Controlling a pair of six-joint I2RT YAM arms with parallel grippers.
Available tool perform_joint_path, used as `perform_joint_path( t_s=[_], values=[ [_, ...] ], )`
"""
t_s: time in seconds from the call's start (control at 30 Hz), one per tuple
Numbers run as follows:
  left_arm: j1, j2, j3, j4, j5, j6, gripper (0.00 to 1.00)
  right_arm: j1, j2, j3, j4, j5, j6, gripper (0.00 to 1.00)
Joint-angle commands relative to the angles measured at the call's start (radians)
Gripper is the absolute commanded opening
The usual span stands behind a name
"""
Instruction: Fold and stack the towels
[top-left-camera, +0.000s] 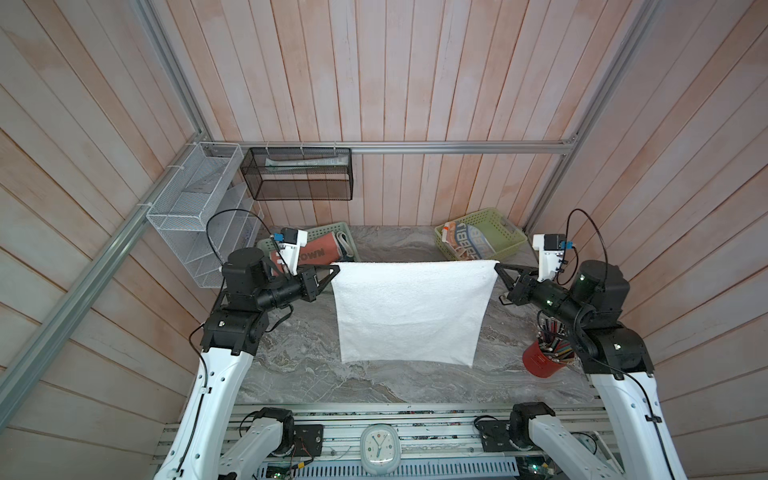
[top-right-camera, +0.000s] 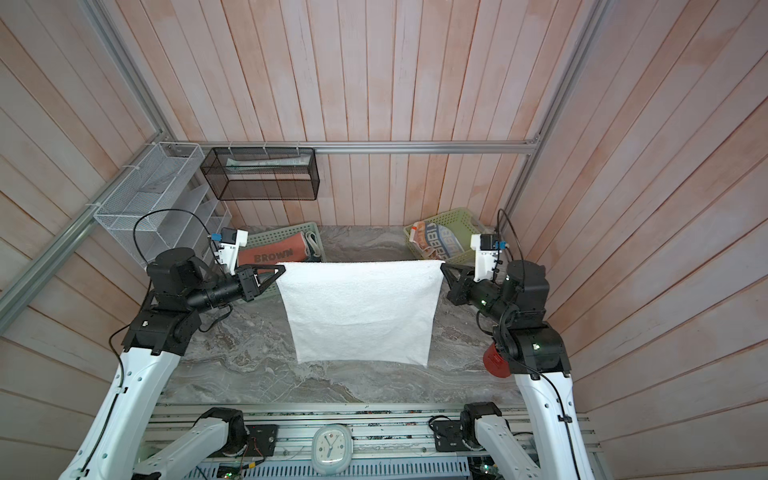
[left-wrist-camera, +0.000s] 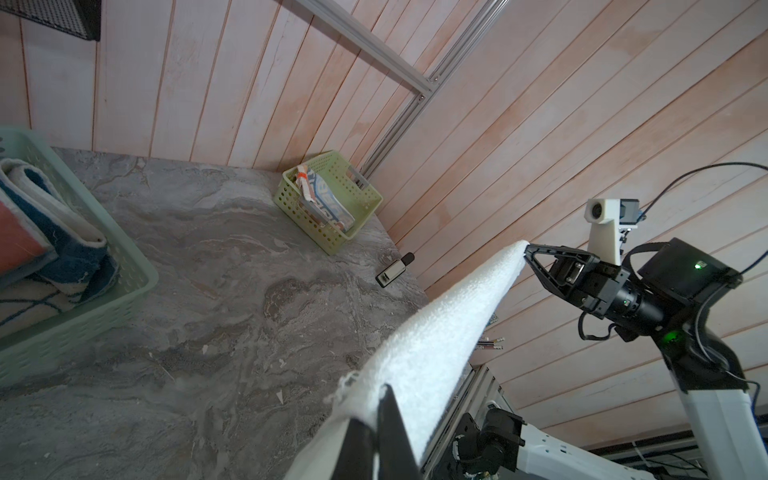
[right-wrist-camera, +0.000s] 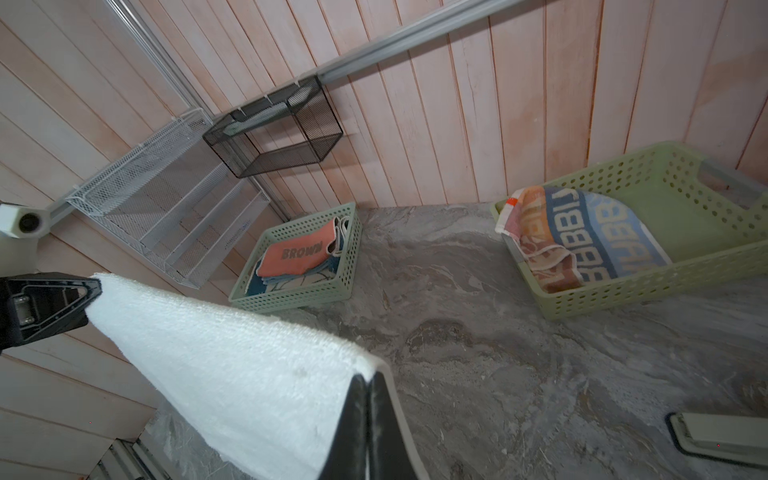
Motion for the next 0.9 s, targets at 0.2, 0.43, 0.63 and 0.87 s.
perform_joint_path(
  t_s=[0.2,0.43,0.63,0.87],
  values=[
    [0.017,0.383,-0.114,0.202,0.026,-0.012,0.00,-0.009,0.368,-0.144,0.291,0.011,-0.023,0.00],
    [0.032,0.727,0.009,0.378,0.020,0.027,0.00,-0.009,0.752,-0.020,0.406,-0.009,-0.104,0.00],
    [0.033,0.757,-0.025,0.476,0.022,0.013,0.00,-0.010,0.820,0.002,0.397,-0.006,-0.159,0.00],
    [0.026,0.590,-0.234,0.510,-0.014,-0.004,0.00,-0.010,0.677,-0.157,0.368,-0.003,-0.150,0.00]
  ],
)
